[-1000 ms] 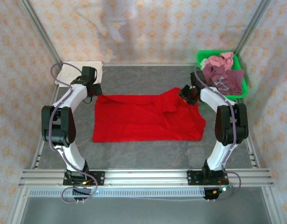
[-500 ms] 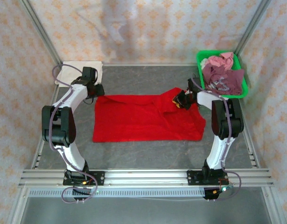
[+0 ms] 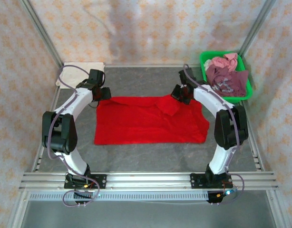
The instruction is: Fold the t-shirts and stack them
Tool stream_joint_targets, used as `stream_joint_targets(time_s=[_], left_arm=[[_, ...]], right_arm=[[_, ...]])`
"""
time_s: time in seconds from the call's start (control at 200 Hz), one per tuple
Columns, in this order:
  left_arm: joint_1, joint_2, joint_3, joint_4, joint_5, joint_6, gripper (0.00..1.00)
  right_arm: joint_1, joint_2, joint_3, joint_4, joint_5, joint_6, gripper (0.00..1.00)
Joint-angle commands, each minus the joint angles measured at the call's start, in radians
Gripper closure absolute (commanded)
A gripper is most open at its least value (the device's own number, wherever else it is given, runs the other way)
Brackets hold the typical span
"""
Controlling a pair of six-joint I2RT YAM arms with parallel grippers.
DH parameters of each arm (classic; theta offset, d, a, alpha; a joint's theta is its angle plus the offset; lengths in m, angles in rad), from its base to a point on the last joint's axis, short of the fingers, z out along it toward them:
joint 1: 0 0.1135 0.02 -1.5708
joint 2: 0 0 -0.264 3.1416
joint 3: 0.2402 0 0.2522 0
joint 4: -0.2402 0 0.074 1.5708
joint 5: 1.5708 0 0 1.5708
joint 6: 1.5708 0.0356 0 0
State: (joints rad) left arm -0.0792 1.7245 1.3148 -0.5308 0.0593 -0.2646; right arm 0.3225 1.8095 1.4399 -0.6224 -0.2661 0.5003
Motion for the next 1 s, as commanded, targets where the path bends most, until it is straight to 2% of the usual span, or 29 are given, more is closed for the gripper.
stream_joint_targets(time_s=[0.0, 0.085, 0.2, 0.265, 0.36, 0.41, 0.455, 0.666, 0.781, 0.991], left_arm=[[-0.005, -0.004, -0.002, -0.031, -0.041, -0.001, 0.42], [-0.004, 0.012, 0.0, -0.029, -0.034, 0.001, 0.42], [-0.005, 0.031, 0.001, -0.021, -0.029, -0.001, 0.42], [-0.005, 0.038, 0.006, -0.023, -0.028, 0.002, 0.42], [-0.005, 0.041, 0.008, -0.024, -0.032, 0.005, 0.42], [-0.005, 0.04, 0.005, -0.024, -0.035, 0.006, 0.42], [-0.005, 0.039, 0.002, -0.02, -0.036, 0.01, 0.42], [-0.005, 0.05, 0.0, -0.021, -0.041, 0.013, 0.42], [-0.005, 0.044, 0.0, -0.026, -0.042, 0.013, 0.42], [-0.005, -0.039, -0.065, 0.02, -0.026, 0.001, 0.41]], right_arm=[[0.046, 0.01, 0.041, -0.212, 0.209, -0.05, 0.97], [0.077, 0.03, 0.048, -0.222, 0.213, -0.058, 0.86], [0.094, 0.031, 0.019, -0.149, 0.074, -0.071, 0.85], [0.087, 0.039, 0.012, -0.13, 0.012, -0.067, 0.8], [0.07, 0.013, -0.018, -0.097, 0.02, -0.06, 0.78], [0.047, -0.018, -0.05, -0.056, -0.003, -0.046, 0.77], [0.016, -0.045, -0.093, 0.006, -0.071, -0.031, 0.76], [-0.18, -0.097, -0.328, 0.261, -0.286, 0.131, 0.78], [-0.203, -0.096, -0.451, 0.417, -0.383, 0.24, 0.75], [-0.194, -0.094, -0.567, 0.552, -0.442, 0.337, 0.68]])
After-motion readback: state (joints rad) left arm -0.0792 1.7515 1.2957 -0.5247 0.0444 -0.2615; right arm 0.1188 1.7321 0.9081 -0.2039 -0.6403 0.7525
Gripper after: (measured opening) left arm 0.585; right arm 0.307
